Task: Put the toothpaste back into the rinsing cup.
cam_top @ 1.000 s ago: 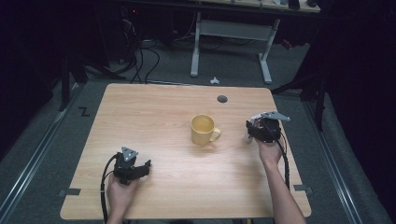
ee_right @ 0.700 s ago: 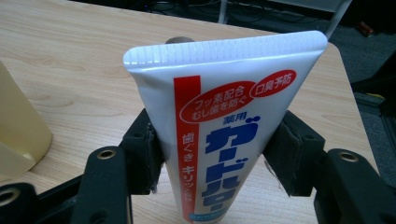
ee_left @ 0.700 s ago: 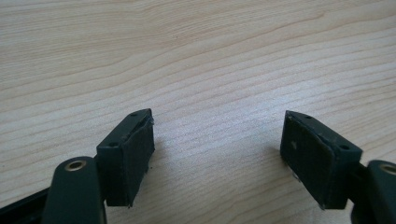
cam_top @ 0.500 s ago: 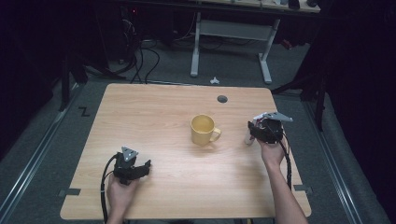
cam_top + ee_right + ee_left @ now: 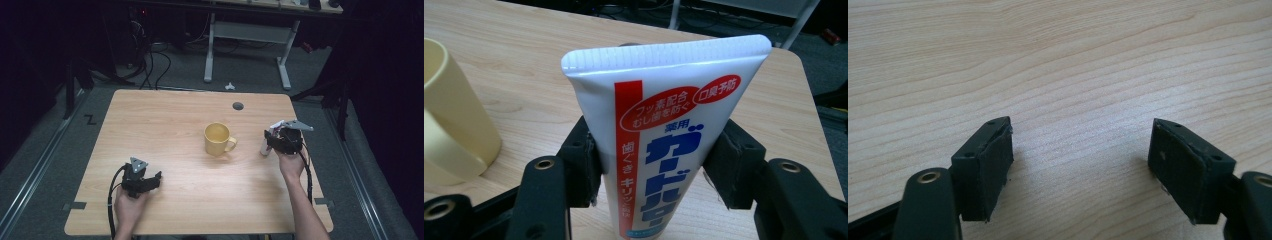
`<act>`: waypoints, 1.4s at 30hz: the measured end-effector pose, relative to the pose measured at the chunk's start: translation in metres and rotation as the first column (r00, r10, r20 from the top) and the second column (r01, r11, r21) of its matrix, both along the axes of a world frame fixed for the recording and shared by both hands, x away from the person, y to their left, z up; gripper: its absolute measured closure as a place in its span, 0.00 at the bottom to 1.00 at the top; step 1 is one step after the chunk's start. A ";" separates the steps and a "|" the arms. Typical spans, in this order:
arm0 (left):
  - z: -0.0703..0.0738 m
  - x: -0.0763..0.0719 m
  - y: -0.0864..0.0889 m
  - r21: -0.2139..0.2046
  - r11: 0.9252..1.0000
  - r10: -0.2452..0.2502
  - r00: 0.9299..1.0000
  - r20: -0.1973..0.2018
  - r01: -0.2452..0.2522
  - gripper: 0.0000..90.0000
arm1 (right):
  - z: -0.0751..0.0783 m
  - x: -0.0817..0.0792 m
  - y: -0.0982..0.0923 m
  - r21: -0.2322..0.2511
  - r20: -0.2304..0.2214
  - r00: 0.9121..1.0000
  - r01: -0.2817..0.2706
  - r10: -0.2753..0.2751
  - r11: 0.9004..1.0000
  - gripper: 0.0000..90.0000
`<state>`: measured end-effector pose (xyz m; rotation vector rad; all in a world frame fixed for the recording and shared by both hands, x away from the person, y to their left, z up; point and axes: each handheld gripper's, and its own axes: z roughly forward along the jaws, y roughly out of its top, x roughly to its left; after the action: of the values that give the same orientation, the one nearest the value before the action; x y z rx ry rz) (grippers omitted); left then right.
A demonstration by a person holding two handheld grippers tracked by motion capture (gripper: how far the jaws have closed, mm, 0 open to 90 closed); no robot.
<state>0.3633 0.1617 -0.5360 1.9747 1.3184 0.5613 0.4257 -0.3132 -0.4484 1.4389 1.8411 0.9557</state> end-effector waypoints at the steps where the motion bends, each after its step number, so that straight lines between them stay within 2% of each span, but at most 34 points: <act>1: 0.000 0.000 0.000 0.002 1.000 0.000 1.000 0.000 0.000 0.29 | 0.002 -0.001 0.000 0.005 0.000 1.000 -0.009 0.009 1.000 0.51; 8: 0.000 0.000 0.000 0.002 1.000 -0.001 1.000 0.000 0.001 0.29 | 0.006 -0.005 0.000 0.032 -0.003 0.999 -0.036 0.036 0.999 0.52; 15: 0.000 0.000 0.000 0.002 1.000 0.000 1.000 0.000 0.000 0.29 | 0.011 -0.012 0.000 0.070 -0.007 0.995 -0.096 0.097 0.993 0.53; 19: 0.000 0.000 0.000 0.002 1.000 0.000 1.000 0.001 0.000 0.29 | 0.013 -0.015 0.001 0.085 -0.012 0.994 -0.111 0.113 0.990 0.53; 33: 0.000 0.000 0.000 0.000 1.000 0.000 1.000 0.000 0.000 0.29 | 0.021 -0.025 0.010 0.067 0.009 0.982 -0.186 0.186 0.980 0.54; 42: 0.000 0.000 0.000 0.001 1.000 0.000 1.000 0.000 0.000 0.29 | 0.025 -0.030 0.014 0.083 0.016 0.974 -0.226 0.225 0.971 0.54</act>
<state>0.3632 0.1615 -0.5360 1.9753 1.3182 0.5626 0.3956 -0.2993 -0.4239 1.2910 2.0121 1.1594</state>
